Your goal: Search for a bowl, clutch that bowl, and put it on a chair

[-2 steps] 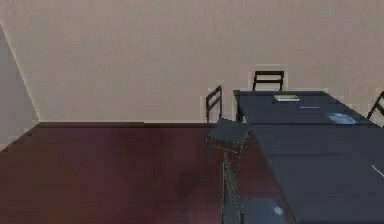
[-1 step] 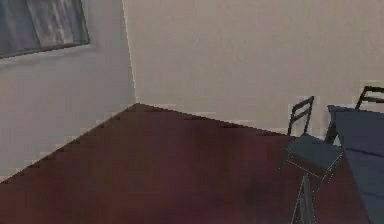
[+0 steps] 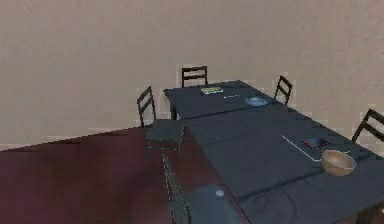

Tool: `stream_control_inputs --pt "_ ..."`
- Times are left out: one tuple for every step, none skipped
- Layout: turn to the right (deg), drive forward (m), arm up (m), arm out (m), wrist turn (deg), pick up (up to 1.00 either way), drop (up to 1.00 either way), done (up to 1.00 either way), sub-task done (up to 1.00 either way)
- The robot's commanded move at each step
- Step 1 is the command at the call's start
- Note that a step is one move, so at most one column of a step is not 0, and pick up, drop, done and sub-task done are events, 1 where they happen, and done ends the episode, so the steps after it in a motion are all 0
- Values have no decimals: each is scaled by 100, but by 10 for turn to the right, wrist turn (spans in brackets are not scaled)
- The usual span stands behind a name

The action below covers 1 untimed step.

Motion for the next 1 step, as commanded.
stream_control_inputs --pt "450 0 0 0 0 0 0 0 0"
